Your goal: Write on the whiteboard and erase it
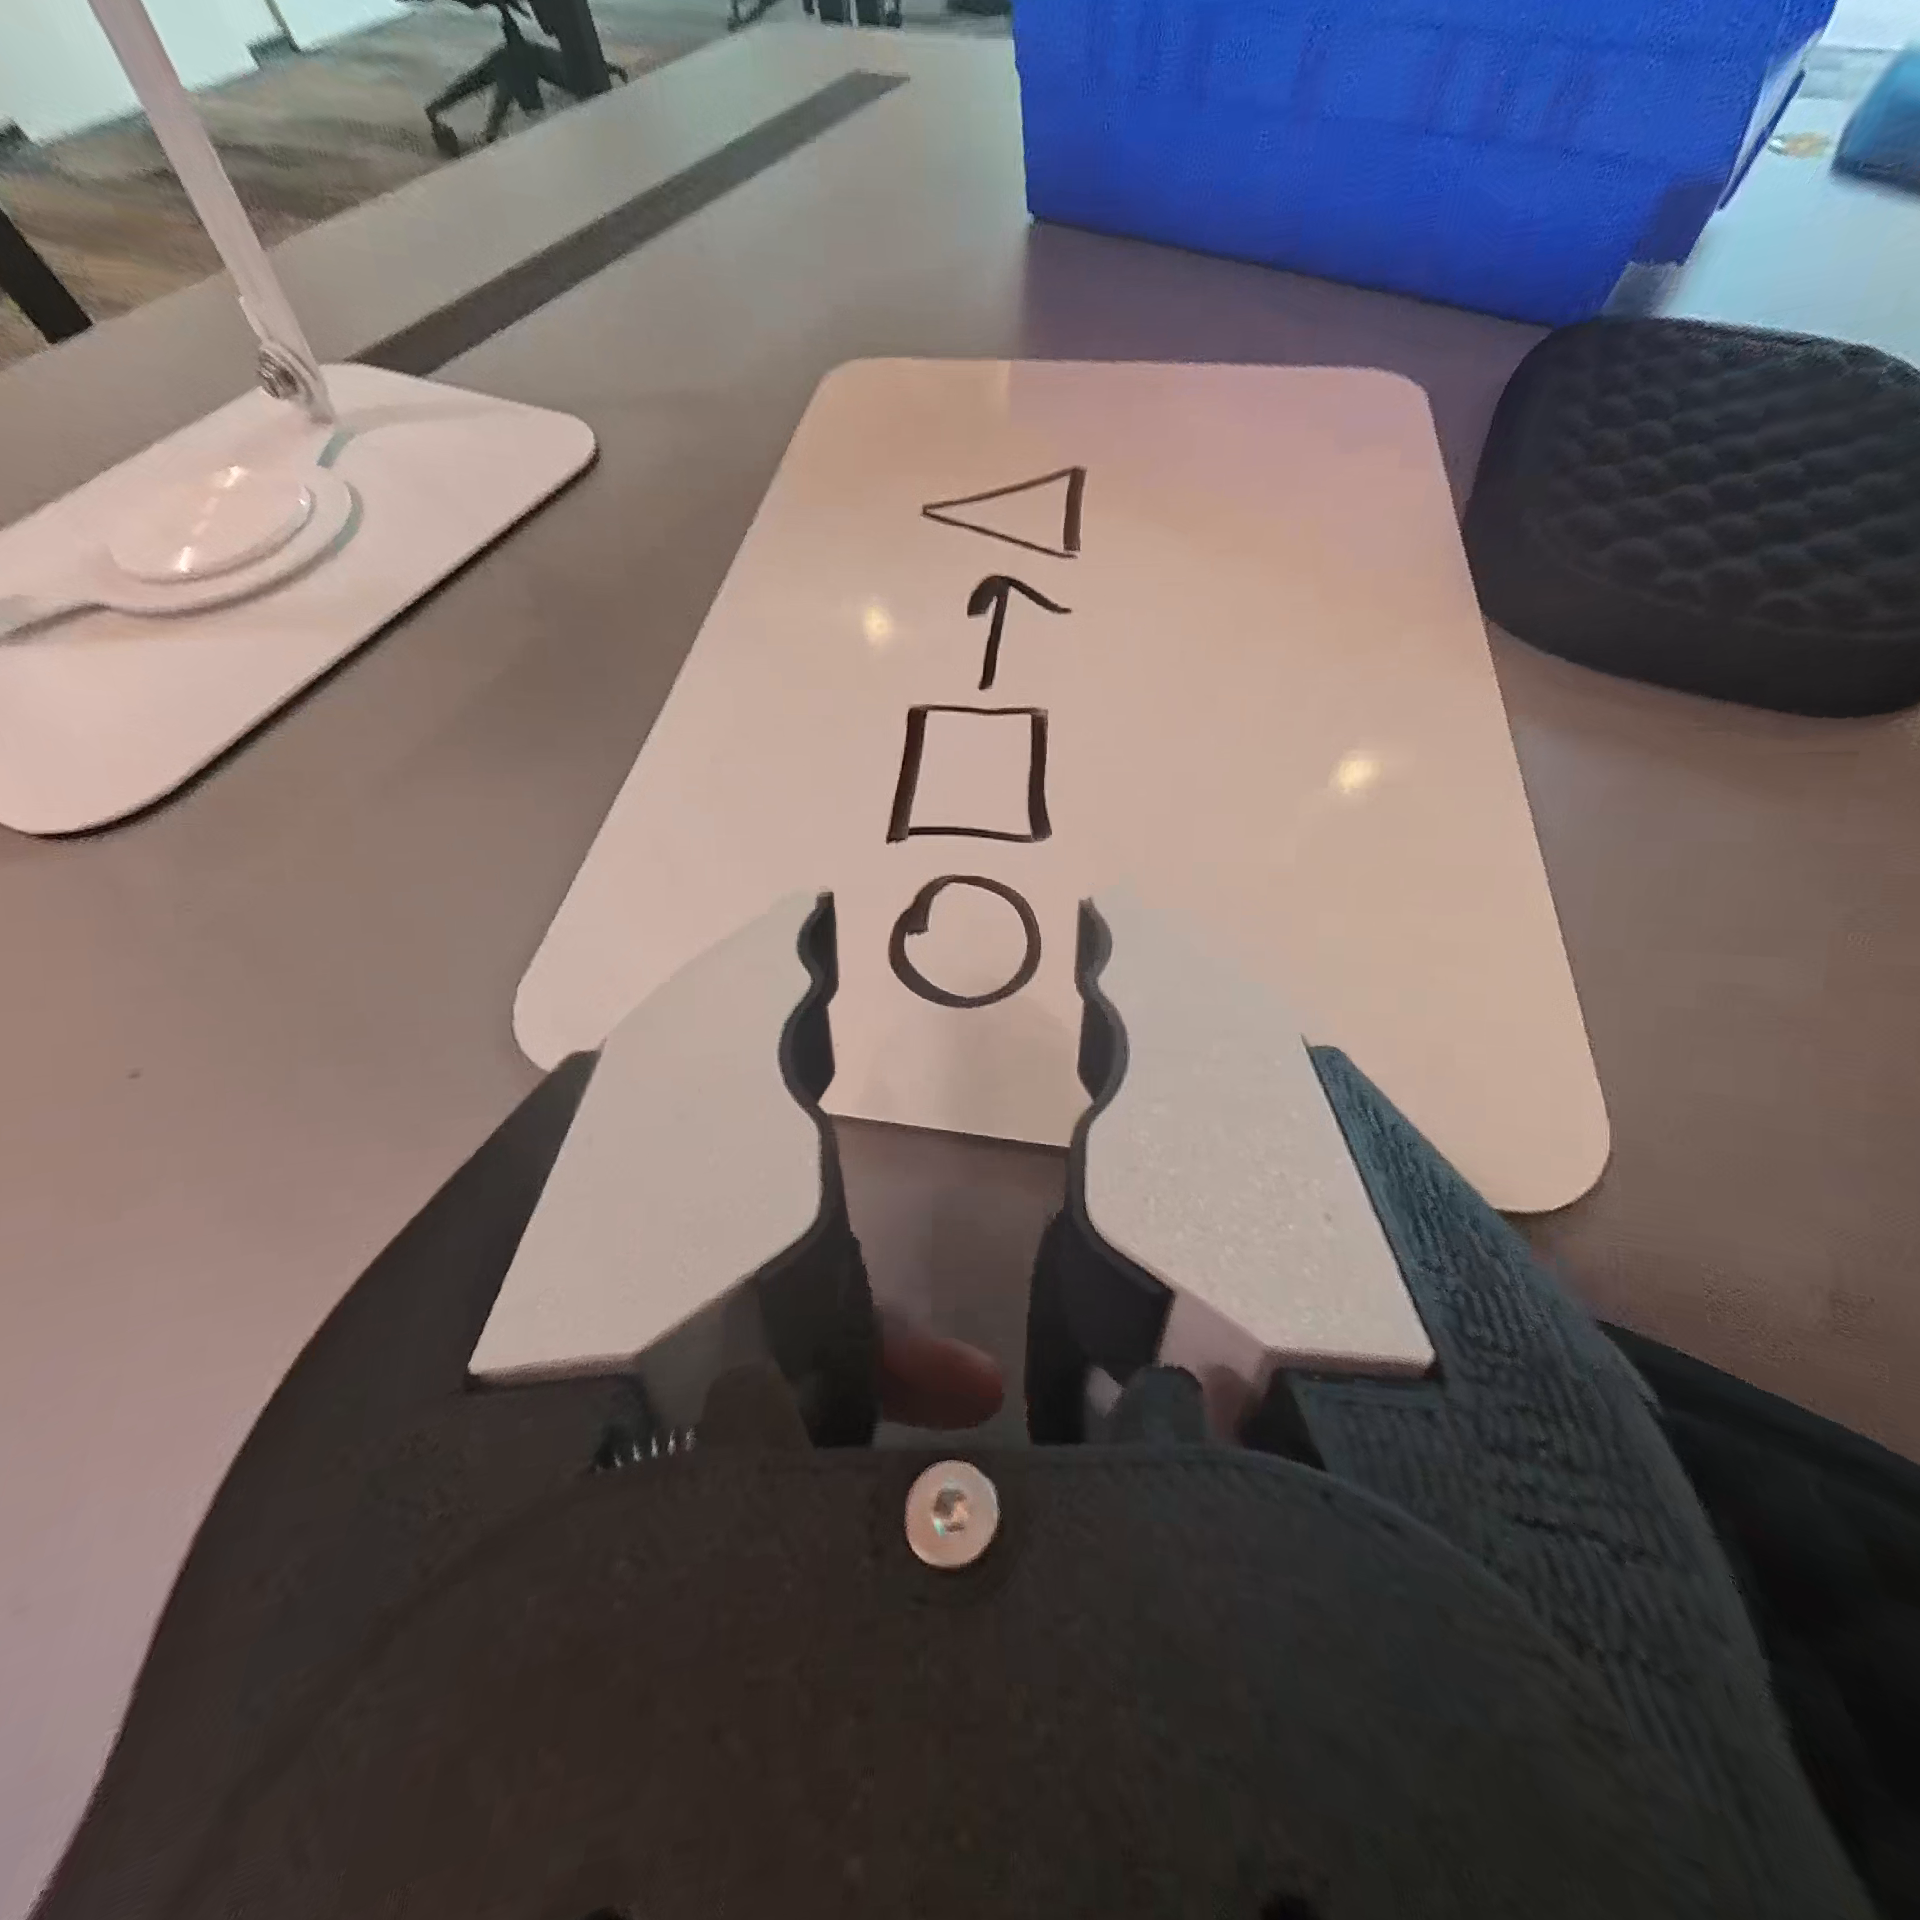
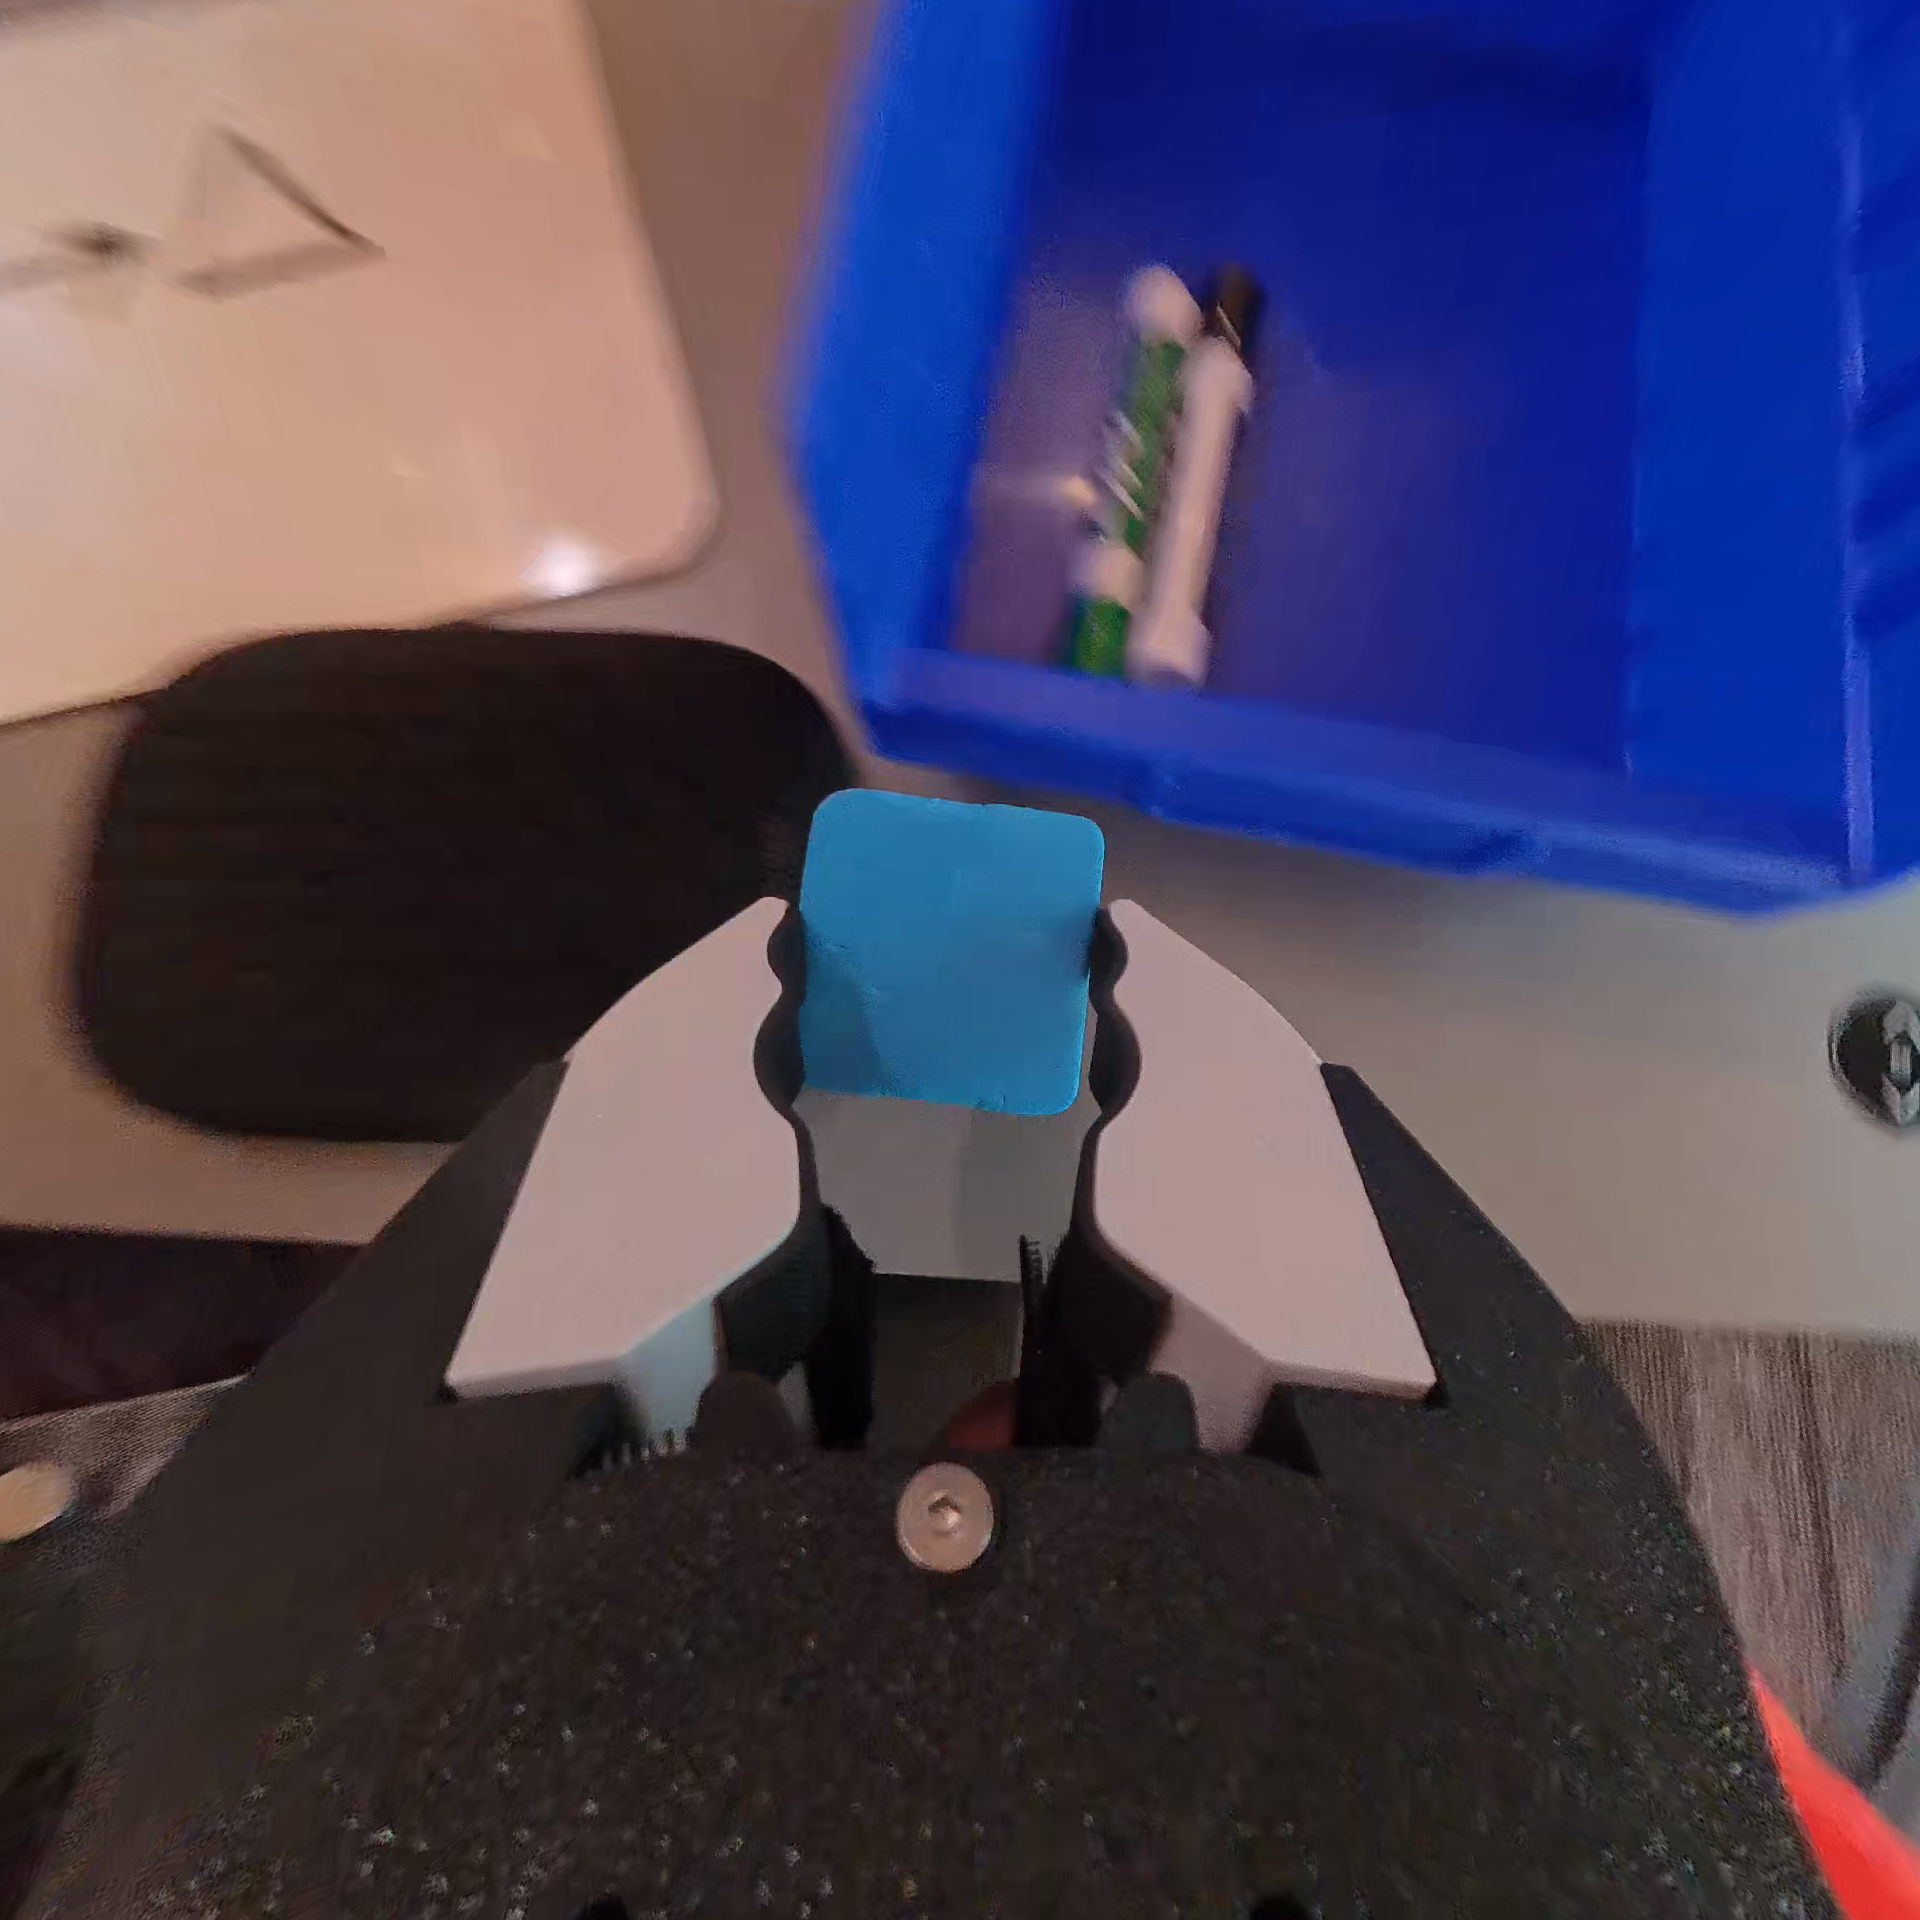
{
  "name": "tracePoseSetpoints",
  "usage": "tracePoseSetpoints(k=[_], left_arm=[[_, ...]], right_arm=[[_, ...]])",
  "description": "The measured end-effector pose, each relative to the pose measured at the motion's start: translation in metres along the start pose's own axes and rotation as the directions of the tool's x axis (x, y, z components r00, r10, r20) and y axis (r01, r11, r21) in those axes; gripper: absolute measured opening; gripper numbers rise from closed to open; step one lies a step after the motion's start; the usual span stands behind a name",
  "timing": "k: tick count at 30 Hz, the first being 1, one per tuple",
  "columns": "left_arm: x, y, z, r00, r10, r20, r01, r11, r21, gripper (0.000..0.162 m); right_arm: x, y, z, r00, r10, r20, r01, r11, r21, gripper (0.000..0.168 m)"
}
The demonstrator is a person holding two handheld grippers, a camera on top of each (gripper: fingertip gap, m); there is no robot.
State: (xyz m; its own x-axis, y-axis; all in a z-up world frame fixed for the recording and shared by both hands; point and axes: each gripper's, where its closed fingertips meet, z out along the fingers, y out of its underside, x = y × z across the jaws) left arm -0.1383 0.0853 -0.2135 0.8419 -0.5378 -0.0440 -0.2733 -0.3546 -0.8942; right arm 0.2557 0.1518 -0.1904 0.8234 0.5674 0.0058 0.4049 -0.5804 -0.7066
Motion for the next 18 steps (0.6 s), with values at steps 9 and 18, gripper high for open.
tracePoseSetpoints(k=[9, 18], left_arm=[[0.038, 0.026, 0.001, 0.974, 0.09, -0.209, -0.125, 0.979, -0.159, 0.003], [0.034, 0.038, 0.001, 0.977, 0.058, -0.205, -0.108, 0.964, -0.242, 0.0]], right_arm=[[-0.259, -0.088, 0.058, 0.643, -0.585, 0.495, 0.498, 0.81, 0.31, 0.053], [-0.308, -0.068, 0.132, 0.503, -0.643, 0.577, 0.694, 0.699, 0.174, 0.074]])
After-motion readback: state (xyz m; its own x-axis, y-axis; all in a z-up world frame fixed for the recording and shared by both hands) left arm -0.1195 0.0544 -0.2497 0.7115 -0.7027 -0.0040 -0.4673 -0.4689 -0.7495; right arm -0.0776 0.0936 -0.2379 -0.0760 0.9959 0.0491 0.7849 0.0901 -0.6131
